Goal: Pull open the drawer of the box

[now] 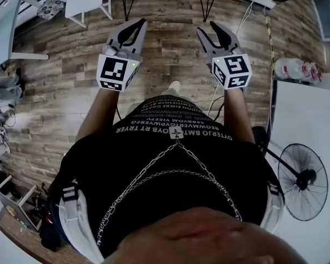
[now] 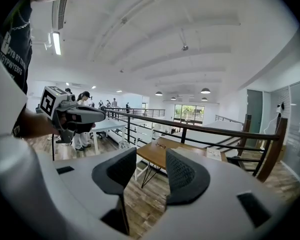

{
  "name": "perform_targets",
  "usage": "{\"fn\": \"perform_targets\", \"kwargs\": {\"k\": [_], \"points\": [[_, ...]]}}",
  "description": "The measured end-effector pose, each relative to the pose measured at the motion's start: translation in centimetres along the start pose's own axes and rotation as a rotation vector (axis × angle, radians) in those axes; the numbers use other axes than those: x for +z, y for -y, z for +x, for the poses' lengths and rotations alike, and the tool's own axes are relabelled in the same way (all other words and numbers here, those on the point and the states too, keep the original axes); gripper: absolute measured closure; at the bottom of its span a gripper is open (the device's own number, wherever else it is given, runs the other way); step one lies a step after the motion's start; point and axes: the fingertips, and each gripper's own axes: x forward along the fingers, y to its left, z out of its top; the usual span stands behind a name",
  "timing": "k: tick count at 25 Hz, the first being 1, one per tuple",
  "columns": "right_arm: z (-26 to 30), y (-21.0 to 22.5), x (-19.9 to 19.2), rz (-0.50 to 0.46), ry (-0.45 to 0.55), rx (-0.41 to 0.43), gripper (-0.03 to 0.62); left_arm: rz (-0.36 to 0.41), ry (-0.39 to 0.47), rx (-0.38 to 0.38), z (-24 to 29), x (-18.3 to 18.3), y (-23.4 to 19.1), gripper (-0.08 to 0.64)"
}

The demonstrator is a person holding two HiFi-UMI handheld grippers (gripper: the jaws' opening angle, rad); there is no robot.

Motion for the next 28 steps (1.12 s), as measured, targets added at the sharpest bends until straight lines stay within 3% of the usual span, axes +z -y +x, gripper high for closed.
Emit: {"fn": "perform_targets", "kwargs": {"k": [18, 28], "points": [[1.6, 9.4, -0.8, -0.006, 0.039, 0.08, 0.41, 0.023, -0.02, 0.082, 8.1, 1.7, 1.6, 0.555], [1.8, 10.1, -1.7, 0.011, 0.025, 0.107, 0.411, 0.025, -0.033, 0.086, 9.0, 2.0, 2.5, 0.555]]}}
